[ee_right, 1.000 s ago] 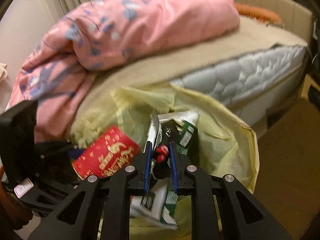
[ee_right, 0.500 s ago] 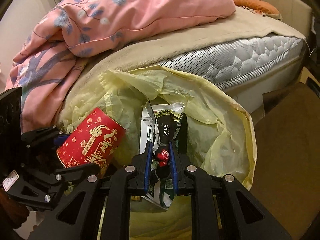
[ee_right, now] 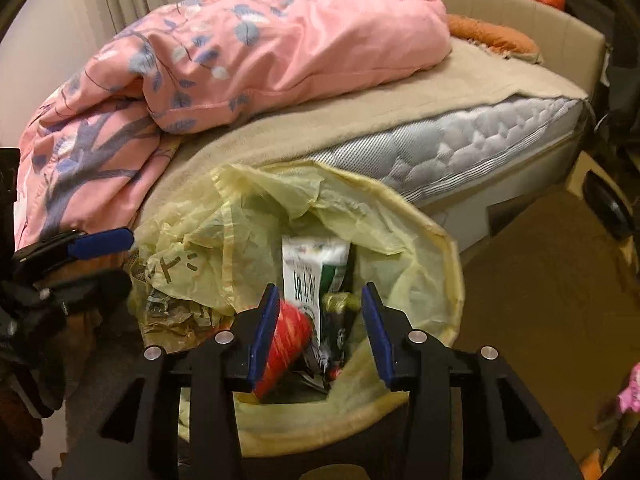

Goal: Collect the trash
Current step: 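Open both tools to release the cup and wrapper, then return to the table, then lower both tools toward the wrappers on the table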

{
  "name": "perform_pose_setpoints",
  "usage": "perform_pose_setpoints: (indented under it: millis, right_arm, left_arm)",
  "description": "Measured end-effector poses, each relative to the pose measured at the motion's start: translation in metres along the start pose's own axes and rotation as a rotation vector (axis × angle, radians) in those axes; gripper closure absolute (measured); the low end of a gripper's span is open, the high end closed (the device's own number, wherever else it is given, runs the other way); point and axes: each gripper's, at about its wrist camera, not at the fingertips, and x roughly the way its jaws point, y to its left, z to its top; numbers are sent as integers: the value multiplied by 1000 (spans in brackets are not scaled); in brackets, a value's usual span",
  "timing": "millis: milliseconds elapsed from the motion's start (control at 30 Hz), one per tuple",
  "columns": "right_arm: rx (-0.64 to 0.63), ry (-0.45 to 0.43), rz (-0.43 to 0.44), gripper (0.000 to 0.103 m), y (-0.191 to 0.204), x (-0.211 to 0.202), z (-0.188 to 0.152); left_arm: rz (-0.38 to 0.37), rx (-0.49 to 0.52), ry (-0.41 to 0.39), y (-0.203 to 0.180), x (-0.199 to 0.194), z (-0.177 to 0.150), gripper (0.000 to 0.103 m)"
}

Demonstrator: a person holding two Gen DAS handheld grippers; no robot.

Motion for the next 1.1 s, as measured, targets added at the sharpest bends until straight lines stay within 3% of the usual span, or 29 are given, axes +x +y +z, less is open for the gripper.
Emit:
perform_pose_setpoints:
  millis: [267,300,367,400,467,533,633,833,1100]
  right_arm:
    - [53,-113,-34,53,-16,-91,-22]
    - [58,-125,-44,53,-18,-102,-28]
    - [70,-159,-74,39,-27,-131,-46]
    - [71,-176,-81,38,-31,-141,-54]
    - [70,-214,-116,36,-41,-167,-79]
    - [80,-211,-167,36,-50,-185,-101]
    - [95,-196,-234,35,-65,-206,-131]
    - [170,-228,-382,35,-95,-251,-196]
    - [315,-237,-440,35,-133,-272,-260]
  left_arm:
    - [42,-27,-116,-32,-31,0,29]
    - [31,-21,-130,-40,-33,-3,29]
    - [-3,-5,-143,-59,-34,-8,27]
    - [-36,8,-143,-72,-34,-13,23]
    - [-99,29,-119,-91,-28,-21,13]
    - [-135,39,-92,-108,-22,-29,11]
    - [-171,83,-19,-140,-8,-42,11]
    - [-194,189,13,-192,-1,-67,11]
    - [-269,298,124,-243,16,-89,19]
